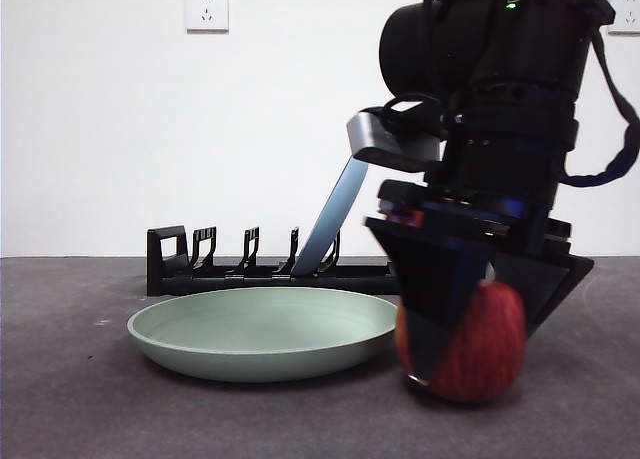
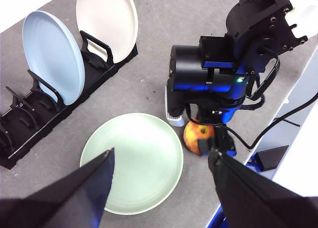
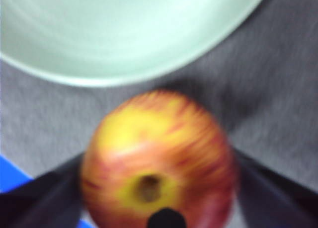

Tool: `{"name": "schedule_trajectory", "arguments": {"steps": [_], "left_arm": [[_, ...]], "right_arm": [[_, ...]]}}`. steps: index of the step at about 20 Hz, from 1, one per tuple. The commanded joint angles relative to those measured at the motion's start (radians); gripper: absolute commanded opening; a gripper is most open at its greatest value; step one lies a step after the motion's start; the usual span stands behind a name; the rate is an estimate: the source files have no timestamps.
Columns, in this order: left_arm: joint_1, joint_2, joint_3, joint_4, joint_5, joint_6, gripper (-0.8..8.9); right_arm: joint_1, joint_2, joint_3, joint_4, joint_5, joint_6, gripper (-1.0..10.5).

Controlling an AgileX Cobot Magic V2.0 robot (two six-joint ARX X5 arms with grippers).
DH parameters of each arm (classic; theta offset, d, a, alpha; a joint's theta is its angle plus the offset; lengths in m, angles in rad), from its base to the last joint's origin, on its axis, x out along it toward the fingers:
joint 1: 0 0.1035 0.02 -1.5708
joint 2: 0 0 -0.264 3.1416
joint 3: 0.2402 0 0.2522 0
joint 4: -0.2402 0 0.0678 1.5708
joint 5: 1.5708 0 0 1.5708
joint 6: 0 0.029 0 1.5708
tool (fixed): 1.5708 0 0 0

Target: Take the green plate from the plate rack,put the plate on the table,take the apple from the table,put the apple in the plate

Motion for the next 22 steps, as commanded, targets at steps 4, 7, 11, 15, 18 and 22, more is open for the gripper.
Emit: {"name": "schedule_trajectory", "arguments": {"steps": [4,7,11,15,18,22], "left_arm": [[-0.003,-0.002,0.001,0.001,-0.005,-0.006,3.23],[-0.003,-0.002,0.001,0.002,-0.005,-0.006,3.22],[-0.003,-0.002,0.001,0.001,-0.005,-0.006,3.23],[-0.003,-0.001,0.001,0.006,-0.003,-0.006,3.22],[-0.003,-0.001,0.001,0.014,-0.001,-0.006,3.22],[-0.003,-0.001,0.001,0.013,-0.001,-0.007,3.22]], "right_arm": [[0.003,-0.032,-0.001,-0.025,0.0,0.018,-0.2],[0.003,-0.115,0.006,-0.024,0.0,0.042,-0.2],[0.003,-0.153,0.08,-0.02,0.003,0.034,-0.2],[0.003,-0.075,0.208,0.017,0.005,0.01,-0.2],[0.004,0.048,0.309,0.031,0.004,0.005,-0.2],[0.036,0.234,0.414,0.06,0.005,-0.021,-0.2]]}}
